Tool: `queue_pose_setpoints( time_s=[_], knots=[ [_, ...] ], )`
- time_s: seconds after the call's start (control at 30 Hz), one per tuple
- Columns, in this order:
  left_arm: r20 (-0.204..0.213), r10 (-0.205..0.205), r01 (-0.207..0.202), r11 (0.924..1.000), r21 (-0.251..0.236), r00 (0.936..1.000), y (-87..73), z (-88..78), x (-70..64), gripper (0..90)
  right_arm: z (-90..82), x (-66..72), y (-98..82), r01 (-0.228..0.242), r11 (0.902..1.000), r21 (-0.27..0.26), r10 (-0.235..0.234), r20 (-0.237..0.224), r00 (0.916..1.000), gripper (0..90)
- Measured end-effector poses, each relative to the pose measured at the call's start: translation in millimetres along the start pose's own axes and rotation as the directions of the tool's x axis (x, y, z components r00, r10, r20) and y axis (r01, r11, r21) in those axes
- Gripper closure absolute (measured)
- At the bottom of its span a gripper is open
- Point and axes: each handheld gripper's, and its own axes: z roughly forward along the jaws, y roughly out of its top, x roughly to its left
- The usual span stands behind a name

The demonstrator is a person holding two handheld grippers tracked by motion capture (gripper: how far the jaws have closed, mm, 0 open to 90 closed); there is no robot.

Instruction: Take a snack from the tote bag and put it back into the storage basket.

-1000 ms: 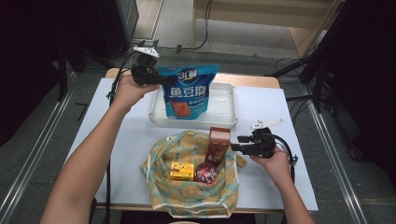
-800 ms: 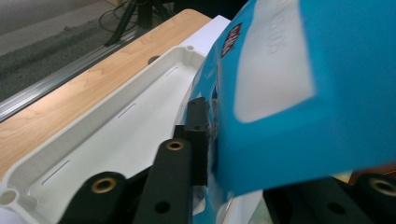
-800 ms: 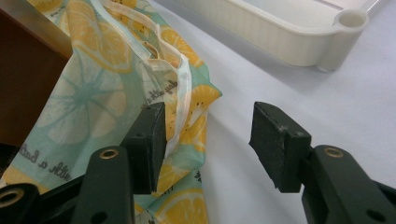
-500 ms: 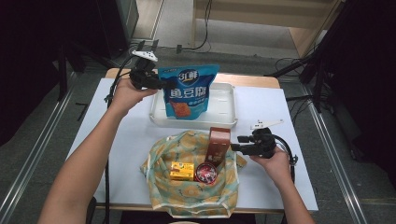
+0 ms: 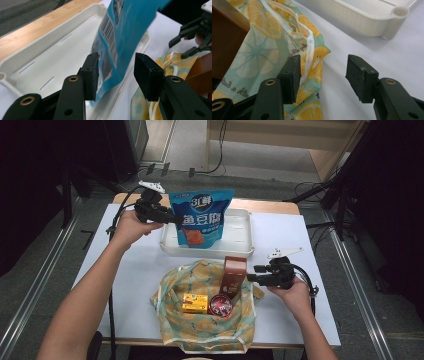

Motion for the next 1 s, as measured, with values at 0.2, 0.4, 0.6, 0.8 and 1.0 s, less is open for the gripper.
queue_pose_setpoints(
  time_s=[0.2,0.4,0.6,0.8,1.0],
  knots=[
    [-0.005,0.001,-0.001,0.9999,0.011,1.0,-9.8,2.1,-2.1,51.9,1.8,0.1,1.5,0.003,1.0,0.001,-0.003,-0.003,1.0,46.8],
    [0.001,-0.006,0.006,0.9998,0.018,1.0,-19.3,7.9,-2.7,49.1,3.8,0.3,3.4,0.006,1.0,0.001,-0.006,-0.005,1.0,46.8],
    [-0.003,-0.004,0.004,0.9991,0.041,1.0,-28.8,16.7,-2.3,48.0,5.8,0.6,5.0,0.008,1.0,0.004,-0.008,-0.008,0.9999,46.8],
    [-0.01,-0.008,0.009,0.9982,0.059,0.9999,-33.5,25.1,-1.3,47.5,6.9,0.8,6.5,0.011,0.9999,0.007,-0.011,-0.011,0.9999,46.8],
    [-0.035,-0.008,0.011,0.9968,0.079,0.9994,-36.8,32.1,3.6,52.7,7.5,0.9,8.1,0.011,0.9999,0.005,-0.011,-0.012,0.9999,46.8]
  ],
)
